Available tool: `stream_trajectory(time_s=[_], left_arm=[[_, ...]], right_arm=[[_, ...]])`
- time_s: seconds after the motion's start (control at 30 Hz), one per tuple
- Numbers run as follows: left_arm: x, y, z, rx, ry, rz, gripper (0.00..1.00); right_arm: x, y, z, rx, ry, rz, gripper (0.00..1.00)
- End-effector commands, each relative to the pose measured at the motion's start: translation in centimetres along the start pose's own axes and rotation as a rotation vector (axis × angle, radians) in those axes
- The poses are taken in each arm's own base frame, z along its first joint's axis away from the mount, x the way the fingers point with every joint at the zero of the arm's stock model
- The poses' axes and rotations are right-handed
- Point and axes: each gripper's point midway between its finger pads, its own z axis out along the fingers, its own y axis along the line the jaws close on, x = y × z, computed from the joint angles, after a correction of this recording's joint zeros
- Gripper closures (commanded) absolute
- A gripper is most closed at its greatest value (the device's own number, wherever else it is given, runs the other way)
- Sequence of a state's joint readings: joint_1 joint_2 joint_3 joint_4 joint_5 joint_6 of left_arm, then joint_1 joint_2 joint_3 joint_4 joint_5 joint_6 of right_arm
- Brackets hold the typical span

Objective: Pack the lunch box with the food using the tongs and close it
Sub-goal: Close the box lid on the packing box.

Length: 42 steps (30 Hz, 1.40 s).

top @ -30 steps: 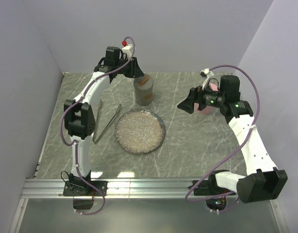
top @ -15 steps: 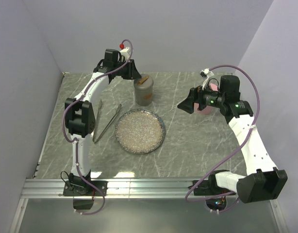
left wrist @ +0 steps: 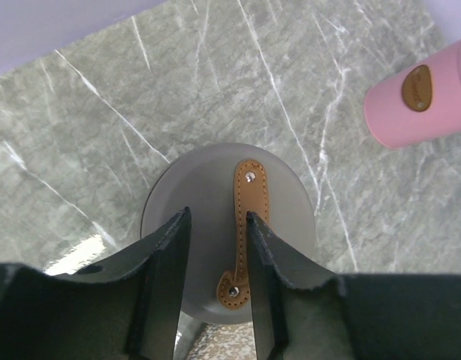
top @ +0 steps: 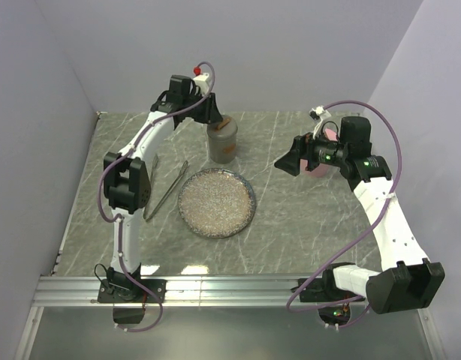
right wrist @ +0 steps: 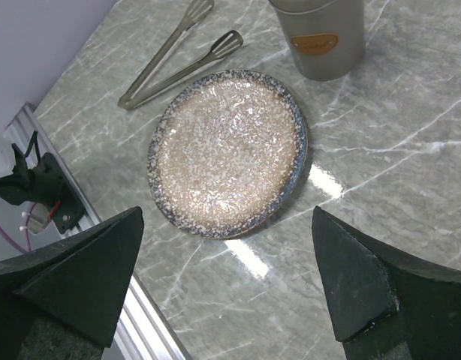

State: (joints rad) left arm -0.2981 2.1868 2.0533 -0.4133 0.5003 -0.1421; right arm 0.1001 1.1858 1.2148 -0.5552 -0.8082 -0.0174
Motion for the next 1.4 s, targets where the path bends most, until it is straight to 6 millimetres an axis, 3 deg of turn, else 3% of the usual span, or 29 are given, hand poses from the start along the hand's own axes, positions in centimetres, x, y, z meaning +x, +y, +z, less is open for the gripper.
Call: stream_trajectory(time_s=[0.0,0.27,0.57,0.67,0.77,0.8,0.83,0.87,0.93,0.97,1.0,1.07,1.13,1.27,1.3,1.37], left_arm=[[-5.3,-2.3,-3.4,-0.030,-0.106,0.120,0.58],[-2.3,-2.8,-1.9,-0.077,-0.009,0.223,0.58],[1.0,-1.3,-0.1,-0.128,0.095,0.210,0.59],[-1.3,-2.1,-1.4,-0.106,0.022,0.212,0.57],[-5.1,-3.3,-3.8,-0.053,-0.089,0.146,0.53],[-6.5,-4.4,-4.9,0.001,-0.127,0.133,0.52],[-7.3,-3.6,-6.1,0.013,-0.157,0.045,0.52],[-9.4,-3.7,-7.0,0.049,-0.243,0.039,0.51],[-9.2,-4.5,-9.0,0.156,-0.283,-0.098,0.51],[-11.8,-4.1,-11.8,0.178,-0.400,-0.082,0.49],[-10.1,-2.7,-11.4,0.182,-0.400,-0.141,0.48],[-10.1,-1.1,-12.9,0.183,-0.440,-0.248,0.48],[-9.0,0.3,-12.9,0.194,-0.440,-0.343,0.48],[-6.3,2.6,-11.1,0.198,-0.390,-0.528,0.47],[-4.7,3.3,-10.4,0.188,-0.375,-0.585,0.45],[-3.8,4.3,-9.7,0.179,-0.385,-0.682,0.43]], right_arm=[[0.2,0.3,-0.3,-0.007,-0.008,-0.017,0.00],[0.3,0.2,-0.3,-0.005,-0.007,-0.019,0.00],[0.3,0.1,-0.3,0.001,-0.004,-0.017,0.00],[0.4,0.0,-0.3,0.003,0.000,-0.016,0.00],[0.3,0.1,-0.2,-0.002,-0.007,-0.013,0.00],[0.4,0.2,-0.2,-0.005,-0.005,-0.006,0.00],[0.3,0.1,-0.2,-0.005,-0.007,-0.004,0.00],[0.4,0.2,-0.2,-0.007,-0.007,-0.002,0.00],[0.3,0.3,-0.3,-0.004,-0.009,-0.006,0.00],[0.2,0.2,-0.4,0.003,-0.010,-0.010,0.00],[0.2,0.3,-0.5,0.007,-0.011,-0.013,0.00],[0.3,0.2,-0.6,0.015,-0.008,-0.015,0.00],[0.2,0.1,-0.8,0.022,-0.005,-0.021,0.00],[-0.1,-0.2,-0.8,0.037,0.003,-0.013,0.00],[-0.2,-0.3,-0.8,0.039,0.002,-0.012,0.00],[-0.2,-0.6,-0.8,0.051,-0.005,-0.008,0.00]])
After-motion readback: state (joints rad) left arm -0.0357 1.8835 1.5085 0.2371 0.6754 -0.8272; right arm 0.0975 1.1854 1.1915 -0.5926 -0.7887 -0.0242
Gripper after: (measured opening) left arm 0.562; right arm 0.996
